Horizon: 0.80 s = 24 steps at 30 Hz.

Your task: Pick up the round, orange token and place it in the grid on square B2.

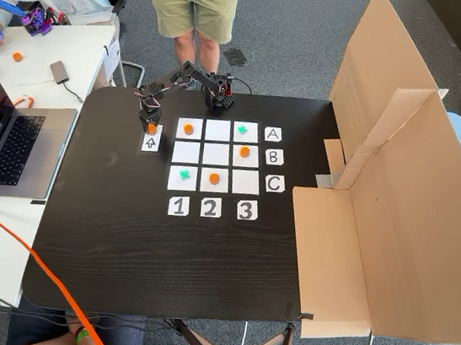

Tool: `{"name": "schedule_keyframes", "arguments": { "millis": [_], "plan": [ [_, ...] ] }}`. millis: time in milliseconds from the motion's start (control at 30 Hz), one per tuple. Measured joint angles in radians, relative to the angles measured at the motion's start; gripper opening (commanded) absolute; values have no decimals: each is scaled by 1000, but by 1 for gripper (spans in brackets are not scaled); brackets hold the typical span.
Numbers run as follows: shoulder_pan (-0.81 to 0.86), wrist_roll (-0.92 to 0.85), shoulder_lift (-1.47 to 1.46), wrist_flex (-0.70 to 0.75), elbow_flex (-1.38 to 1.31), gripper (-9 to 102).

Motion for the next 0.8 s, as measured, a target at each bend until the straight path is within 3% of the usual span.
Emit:
{"name": "schedule_keyframes", "arguments": {
  "millis": [800],
  "plan": [
    [2,0,98,-11,29,-1]
  ]
}}
